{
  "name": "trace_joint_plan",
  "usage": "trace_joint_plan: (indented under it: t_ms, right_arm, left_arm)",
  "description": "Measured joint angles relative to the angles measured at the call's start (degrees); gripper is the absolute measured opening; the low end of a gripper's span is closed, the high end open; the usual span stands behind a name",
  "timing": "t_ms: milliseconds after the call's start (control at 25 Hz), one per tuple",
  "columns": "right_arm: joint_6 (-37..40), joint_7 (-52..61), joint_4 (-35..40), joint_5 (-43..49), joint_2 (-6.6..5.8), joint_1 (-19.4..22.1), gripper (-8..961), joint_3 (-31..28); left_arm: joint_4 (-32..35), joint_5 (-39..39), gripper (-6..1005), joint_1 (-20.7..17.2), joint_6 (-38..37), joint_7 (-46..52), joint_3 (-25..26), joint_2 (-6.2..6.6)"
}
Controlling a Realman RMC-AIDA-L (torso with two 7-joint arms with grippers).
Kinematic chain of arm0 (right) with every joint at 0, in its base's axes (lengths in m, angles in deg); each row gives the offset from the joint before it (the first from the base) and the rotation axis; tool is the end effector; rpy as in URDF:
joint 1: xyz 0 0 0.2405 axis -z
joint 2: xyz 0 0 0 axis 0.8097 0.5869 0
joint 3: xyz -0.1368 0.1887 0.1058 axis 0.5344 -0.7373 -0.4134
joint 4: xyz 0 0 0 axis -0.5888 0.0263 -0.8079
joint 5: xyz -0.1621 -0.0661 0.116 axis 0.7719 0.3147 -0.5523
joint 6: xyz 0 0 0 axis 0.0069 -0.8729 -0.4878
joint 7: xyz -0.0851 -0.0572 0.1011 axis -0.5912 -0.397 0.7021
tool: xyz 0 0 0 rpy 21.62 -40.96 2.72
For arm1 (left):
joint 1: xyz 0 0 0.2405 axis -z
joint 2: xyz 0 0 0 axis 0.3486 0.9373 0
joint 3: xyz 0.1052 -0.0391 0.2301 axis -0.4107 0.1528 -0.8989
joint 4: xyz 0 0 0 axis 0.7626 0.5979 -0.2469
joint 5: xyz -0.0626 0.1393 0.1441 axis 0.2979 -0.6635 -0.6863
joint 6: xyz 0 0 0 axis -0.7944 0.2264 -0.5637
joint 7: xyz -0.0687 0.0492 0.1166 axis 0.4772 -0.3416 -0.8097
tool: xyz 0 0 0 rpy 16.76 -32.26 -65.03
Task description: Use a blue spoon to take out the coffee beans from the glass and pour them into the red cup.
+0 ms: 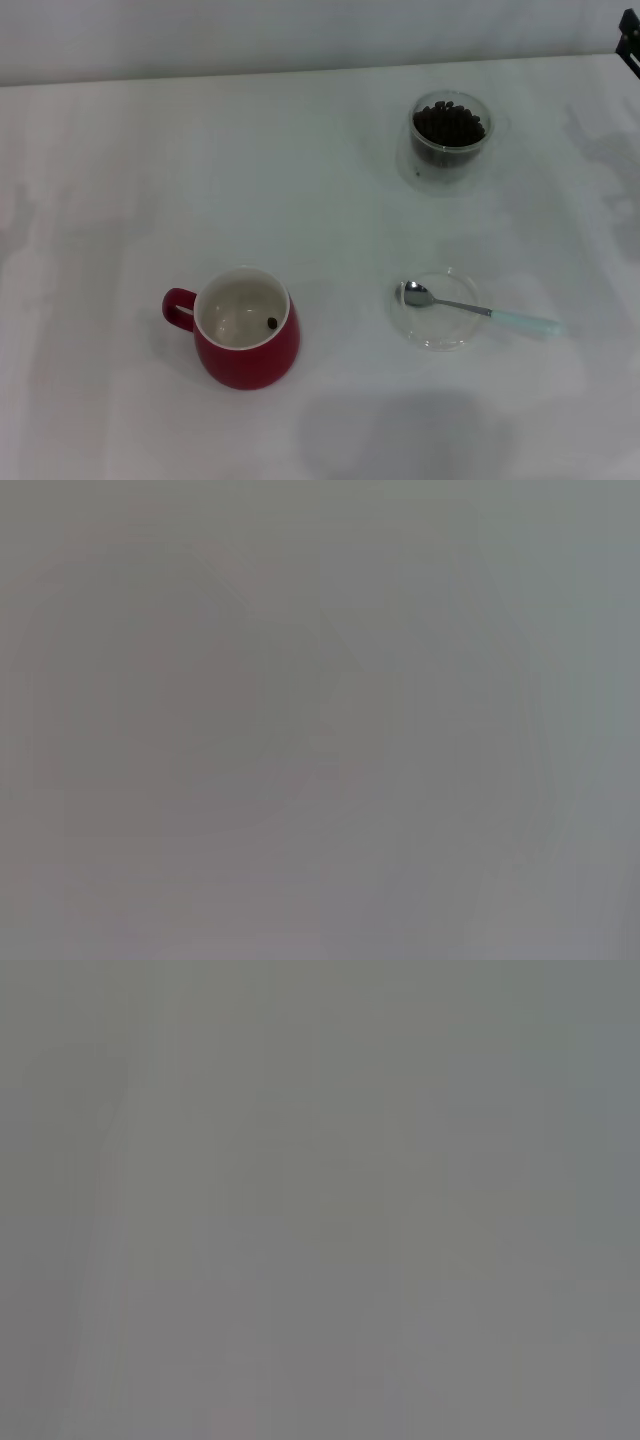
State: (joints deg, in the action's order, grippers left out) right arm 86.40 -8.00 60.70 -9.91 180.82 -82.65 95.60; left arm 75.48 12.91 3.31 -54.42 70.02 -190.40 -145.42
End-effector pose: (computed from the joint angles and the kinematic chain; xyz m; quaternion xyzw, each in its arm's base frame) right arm 0.3632 0.3416 0.0637 -0.6725 0.1679 0.2527 0.6751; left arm -0.3381 0.3106 0.0057 -0.5831 -0.3120 -0.4151 0.6248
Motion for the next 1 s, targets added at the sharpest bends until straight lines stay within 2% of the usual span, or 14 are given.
trace_joint_plan:
  t_ms: [120,240,520,760,1000]
  right_arm:
    - [-0.91,-5.87,2.59,-0.58,0.02,-0.38,817,-3.34]
    - [-0.96,-6.83,3.08,-0.62,0.03,-0.44,876,-4.54]
    - [-2.11,-7.21,4.96,-0.68,0.06,-0.27,876,-9.98]
    - [-6.56,-7.30,5.55,-0.69,0.07,-1.21,876,-10.15]
    - [-6.86,-7.33,7.05,-0.70,0.15,-1.29,876,-10.20]
  left_arm:
    - [0.42,-0.42,893,-0.05,0.51,0.00,0.00,-0.01]
    - [0.84,-1.08,893,-0.11,0.88,-0.08,0.00,-0.02]
    - [0.86,-3.42,893,-0.12,2.26,-0.30,0.02,-0.02]
    - [0.86,-3.67,893,-0.33,2.39,-0.40,0.02,-0.02]
    - [0.86,-3.68,893,-0.42,2.39,-0.41,0.02,-0.02]
